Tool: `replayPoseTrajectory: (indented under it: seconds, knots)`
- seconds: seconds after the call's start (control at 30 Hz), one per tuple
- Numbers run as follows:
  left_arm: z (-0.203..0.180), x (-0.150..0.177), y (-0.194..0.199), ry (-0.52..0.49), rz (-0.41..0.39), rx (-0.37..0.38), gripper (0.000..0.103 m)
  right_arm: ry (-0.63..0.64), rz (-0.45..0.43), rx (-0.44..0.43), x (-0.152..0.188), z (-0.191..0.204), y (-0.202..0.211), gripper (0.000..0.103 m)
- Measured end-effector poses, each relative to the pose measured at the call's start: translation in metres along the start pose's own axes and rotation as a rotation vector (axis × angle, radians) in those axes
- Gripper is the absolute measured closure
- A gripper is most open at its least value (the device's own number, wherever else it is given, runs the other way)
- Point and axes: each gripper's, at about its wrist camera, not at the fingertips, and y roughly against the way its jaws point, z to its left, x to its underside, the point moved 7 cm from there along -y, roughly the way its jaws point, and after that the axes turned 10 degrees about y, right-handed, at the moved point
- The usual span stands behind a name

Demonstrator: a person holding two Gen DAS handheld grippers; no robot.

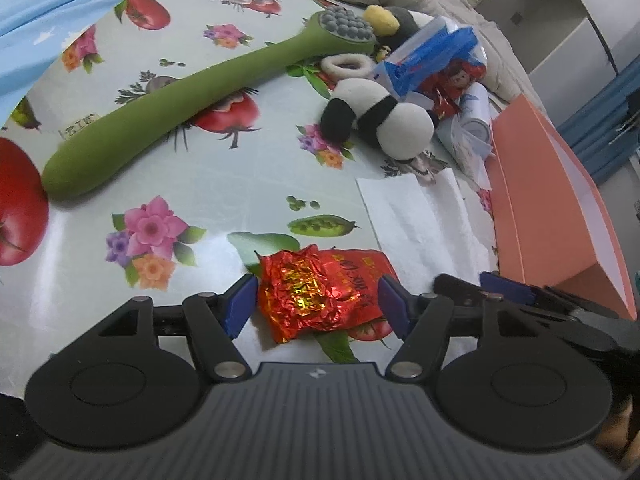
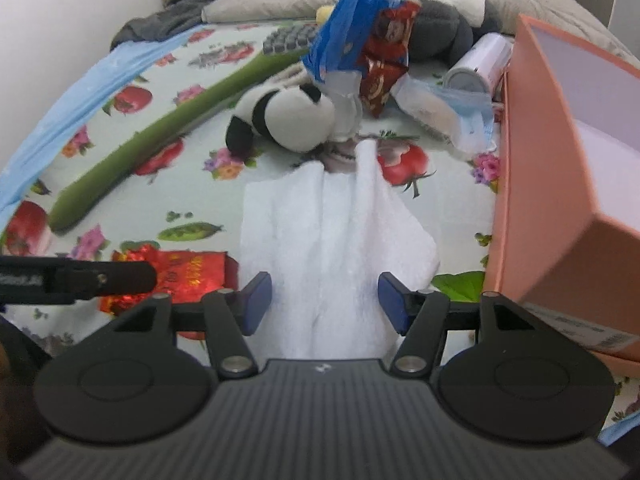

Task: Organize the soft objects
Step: 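Lift the red foil packet with the left gripper while the right gripper lifts the tissue, then carry the red packet with the left gripper while the right gripper carries the tissue over the pink box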

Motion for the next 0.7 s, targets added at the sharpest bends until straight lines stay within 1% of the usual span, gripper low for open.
replayPoseTrajectory:
  seconds: [0.07, 0.1, 0.2, 0.23, 0.27, 0.3, 0.33, 0.37, 0.47, 0.63, 0.7]
  knots:
    - [-0.003, 0.001, -0.002, -0.013, 0.001, -0.006, 0.035, 0.011, 0.013, -0.012, 0.003, 0.003, -0.006, 0.042]
    - [-0.004, 0.002, -0.003, -0.024, 0.000, -0.013, 0.037, 0.029, 0.017, -0.002, 0.005, 0.005, -0.008, 0.042]
    - [-0.008, 0.004, -0.007, -0.050, -0.005, -0.036, 0.045, 0.102, 0.018, 0.035, 0.008, 0.013, -0.008, 0.048]
    - [-0.008, 0.004, -0.008, -0.053, -0.007, -0.043, 0.052, 0.103, 0.019, 0.033, 0.008, 0.014, -0.007, 0.054]
    - [-0.008, 0.004, -0.009, -0.055, -0.010, -0.049, 0.058, 0.092, 0.021, 0.028, 0.009, 0.014, -0.006, 0.067]
    - [-0.008, 0.004, -0.009, -0.059, -0.014, -0.056, 0.058, 0.090, 0.021, 0.027, 0.010, 0.015, -0.005, 0.073]
    - [-0.008, 0.004, -0.010, -0.061, -0.016, -0.065, 0.059, 0.099, 0.023, 0.031, 0.011, 0.016, -0.004, 0.083]
    - [-0.008, 0.004, -0.010, -0.065, -0.016, -0.070, 0.061, 0.102, 0.025, 0.033, 0.011, 0.018, -0.003, 0.089]
    - [-0.010, 0.006, -0.010, -0.073, -0.022, -0.078, 0.061, 0.083, 0.028, 0.025, 0.013, 0.017, 0.000, 0.094]
    - [-0.014, 0.006, -0.004, -0.072, -0.033, -0.071, 0.062, 0.025, 0.018, -0.001, 0.012, 0.012, 0.012, 0.095]
    - [-0.018, 0.005, 0.002, -0.066, -0.037, -0.065, 0.062, -0.004, 0.001, -0.013, 0.007, 0.008, 0.026, 0.095]
